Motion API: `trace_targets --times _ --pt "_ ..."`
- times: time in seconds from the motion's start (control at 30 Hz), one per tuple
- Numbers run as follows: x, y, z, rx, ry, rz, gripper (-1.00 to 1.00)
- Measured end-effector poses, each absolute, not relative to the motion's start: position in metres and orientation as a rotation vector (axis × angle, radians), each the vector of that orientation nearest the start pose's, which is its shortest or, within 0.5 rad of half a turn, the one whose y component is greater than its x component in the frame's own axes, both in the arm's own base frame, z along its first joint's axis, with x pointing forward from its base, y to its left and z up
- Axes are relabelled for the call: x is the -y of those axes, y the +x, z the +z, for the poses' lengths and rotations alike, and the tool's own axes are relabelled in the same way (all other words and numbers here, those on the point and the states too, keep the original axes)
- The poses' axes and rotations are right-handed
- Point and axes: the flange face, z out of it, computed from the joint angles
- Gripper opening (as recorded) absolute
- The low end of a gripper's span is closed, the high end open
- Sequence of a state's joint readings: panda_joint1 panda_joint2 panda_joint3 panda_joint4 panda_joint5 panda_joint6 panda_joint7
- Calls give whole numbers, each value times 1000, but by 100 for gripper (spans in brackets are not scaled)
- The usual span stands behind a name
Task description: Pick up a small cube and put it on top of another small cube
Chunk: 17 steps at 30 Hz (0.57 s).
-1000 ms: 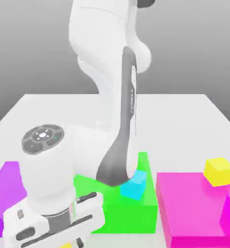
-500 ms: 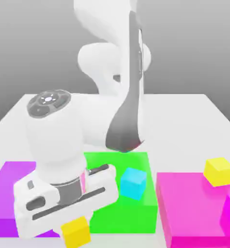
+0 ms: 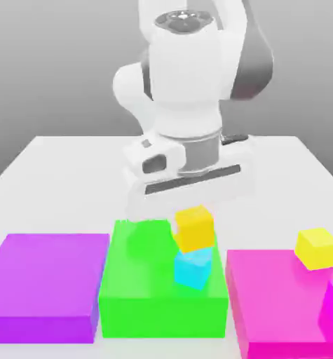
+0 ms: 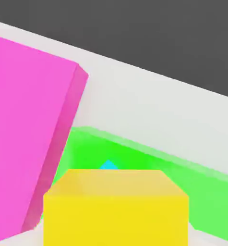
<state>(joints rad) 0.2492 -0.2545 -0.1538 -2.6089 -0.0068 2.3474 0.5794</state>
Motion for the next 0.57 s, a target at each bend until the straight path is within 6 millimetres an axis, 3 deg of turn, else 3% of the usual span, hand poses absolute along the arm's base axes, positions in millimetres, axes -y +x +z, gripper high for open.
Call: trace_targets --times 0.07,0.17,0.2,0.4,0.47,0.57 --pt "-45 409 329 -753 -3040 10 -100" --pt "-47 407 293 -759 -3045 3 -100" --pt "-47 407 284 -760 -3046 2 100" --pt "-47 406 280 -760 -3047 1 100" --pt "-47 407 294 -760 -3048 0 100" --pt "-47 407 331 -760 -3048 0 100"
